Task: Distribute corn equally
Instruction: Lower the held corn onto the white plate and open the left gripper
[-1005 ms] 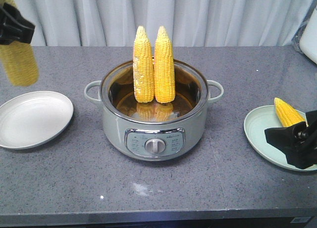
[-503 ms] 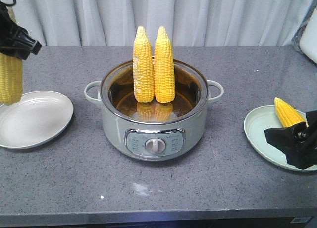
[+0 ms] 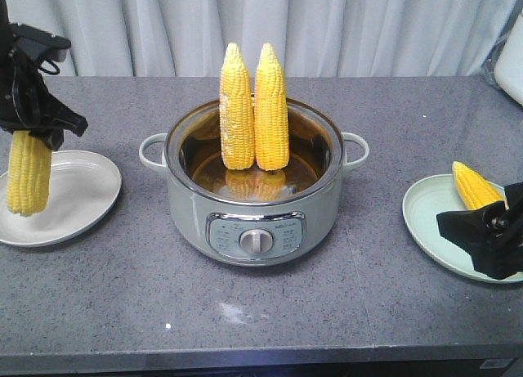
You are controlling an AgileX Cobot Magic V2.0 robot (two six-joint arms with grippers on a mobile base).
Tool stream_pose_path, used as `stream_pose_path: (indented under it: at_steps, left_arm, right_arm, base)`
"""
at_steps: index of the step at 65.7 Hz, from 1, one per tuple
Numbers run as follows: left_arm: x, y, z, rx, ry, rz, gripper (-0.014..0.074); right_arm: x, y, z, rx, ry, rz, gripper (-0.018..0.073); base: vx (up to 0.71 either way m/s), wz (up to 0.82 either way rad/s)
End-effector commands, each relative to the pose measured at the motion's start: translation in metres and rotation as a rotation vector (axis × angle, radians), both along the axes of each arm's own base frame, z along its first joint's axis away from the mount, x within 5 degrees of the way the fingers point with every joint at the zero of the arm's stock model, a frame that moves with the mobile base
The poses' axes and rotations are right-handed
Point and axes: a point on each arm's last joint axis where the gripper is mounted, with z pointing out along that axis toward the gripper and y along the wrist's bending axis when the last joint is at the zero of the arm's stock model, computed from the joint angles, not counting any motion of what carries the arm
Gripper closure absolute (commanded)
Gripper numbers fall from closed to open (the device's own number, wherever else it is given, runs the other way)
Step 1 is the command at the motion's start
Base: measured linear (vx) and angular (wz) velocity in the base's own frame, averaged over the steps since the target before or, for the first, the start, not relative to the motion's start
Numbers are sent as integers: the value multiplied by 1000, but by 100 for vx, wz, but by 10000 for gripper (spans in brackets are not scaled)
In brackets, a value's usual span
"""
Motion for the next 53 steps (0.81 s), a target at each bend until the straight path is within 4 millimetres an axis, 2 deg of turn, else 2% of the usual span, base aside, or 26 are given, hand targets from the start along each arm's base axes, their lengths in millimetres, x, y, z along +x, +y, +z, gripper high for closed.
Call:
stream_pose_path:
  at_steps: [1, 15, 30, 37, 53]
  left_arm:
    - [-2, 4, 17, -4, -55, 22, 367]
    - [8, 4, -4, -7, -5, 35, 303]
    - [10, 4, -10, -11, 7, 45, 87]
    - [10, 4, -10, -12, 6, 50, 28]
    - [7, 4, -1, -13, -14, 46, 17]
  right_arm:
    - [1, 0, 13, 26, -84, -10, -23]
    - [1, 0, 13, 26, -84, -10, -23]
    - [1, 0, 13, 26, -84, -10, -23]
    - [1, 0, 13, 26, -84, -10, -23]
    - [1, 0, 13, 26, -84, -10, -23]
  base:
    - [0, 0]
    - [0, 0]
    - [0, 0]
    - [0, 0]
    - [0, 0]
